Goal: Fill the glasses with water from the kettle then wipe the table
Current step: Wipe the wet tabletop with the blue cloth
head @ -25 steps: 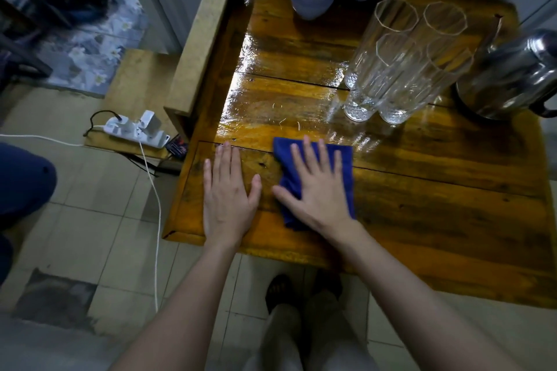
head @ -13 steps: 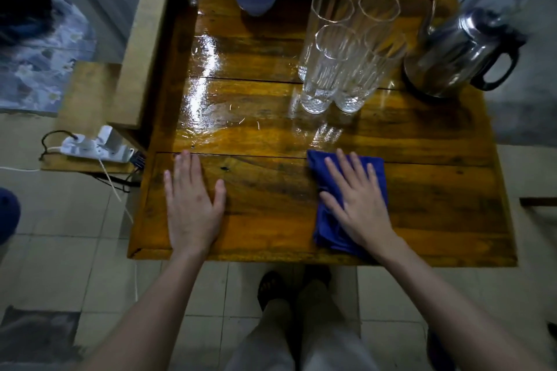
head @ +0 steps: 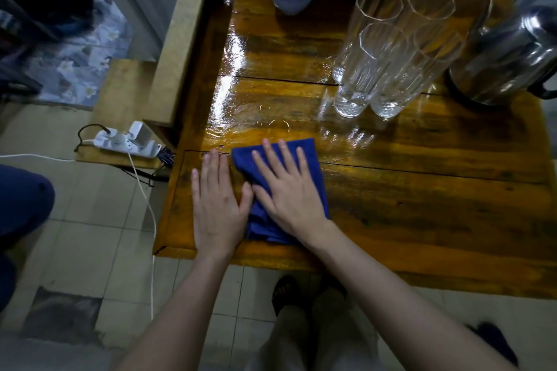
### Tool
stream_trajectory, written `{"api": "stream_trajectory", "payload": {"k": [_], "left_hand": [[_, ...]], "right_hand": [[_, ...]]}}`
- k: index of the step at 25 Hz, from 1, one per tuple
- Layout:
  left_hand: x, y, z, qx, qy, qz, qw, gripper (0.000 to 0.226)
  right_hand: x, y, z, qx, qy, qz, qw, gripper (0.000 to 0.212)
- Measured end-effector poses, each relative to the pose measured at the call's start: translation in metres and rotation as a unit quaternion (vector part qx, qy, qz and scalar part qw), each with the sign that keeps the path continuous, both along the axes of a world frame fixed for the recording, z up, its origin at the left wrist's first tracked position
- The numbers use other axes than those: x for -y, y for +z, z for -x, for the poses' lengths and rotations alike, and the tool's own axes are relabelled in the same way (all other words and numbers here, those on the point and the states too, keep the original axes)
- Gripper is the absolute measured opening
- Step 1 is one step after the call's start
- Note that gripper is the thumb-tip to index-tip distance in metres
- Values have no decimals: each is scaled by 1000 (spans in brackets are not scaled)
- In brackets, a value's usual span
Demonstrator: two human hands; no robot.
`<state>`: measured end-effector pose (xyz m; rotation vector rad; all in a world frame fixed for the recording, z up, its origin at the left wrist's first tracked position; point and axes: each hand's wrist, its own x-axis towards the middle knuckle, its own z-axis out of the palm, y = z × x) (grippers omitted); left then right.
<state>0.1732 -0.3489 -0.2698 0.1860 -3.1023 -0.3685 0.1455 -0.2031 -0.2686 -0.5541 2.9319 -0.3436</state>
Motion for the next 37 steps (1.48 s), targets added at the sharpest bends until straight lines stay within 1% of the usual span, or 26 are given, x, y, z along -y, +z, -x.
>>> {"api": "stream_trajectory", "payload": {"k": [3,6,8,11,15,18,22,25,30,34,35,37], "left_hand": [[0,0,0,1,2,-3,1000,66],[-1,1,1,3,5,-11,1000,67],[-1,2,1,6,10,-16,1000,67],[-1,2,1,5,8,-14,1000,67],[-2,2,0,6,5,-4,1000,66],[0,2,0,8,4,-1,1000,66],[-1,2,1,9,1,5,1000,66],[0,4,1,11,4,2,1000,67],[-1,6,0,19,2,-3,1000,67],[-1,5,1,16,1,2,1000,67],[-2,5,1,15,1,3,1000,67],[-1,5,2,14,2,4,1000,67]], "right_hand": [[-28,0,-17,5,29,2,1000,68],[-71,2,-20,8,19,-35,999,83],[-82,4,-7,13,-3,-58,998,91],[-67,4,32,9,-6,-63,998,93],[-26,-3,97,-4,31,-58,998,91],[-8,-5,118,1,20,-38,999,83],[-16,-3,98,8,5,12,1000,65],[-41,3,63,25,20,31,999,62],[-108,7,5,24,1,-5,1000,62],[-89,3,14,-4,-52,-45,998,70],[-79,3,23,-10,-39,-50,998,71],[-59,3,46,-13,51,-47,998,70]]}}
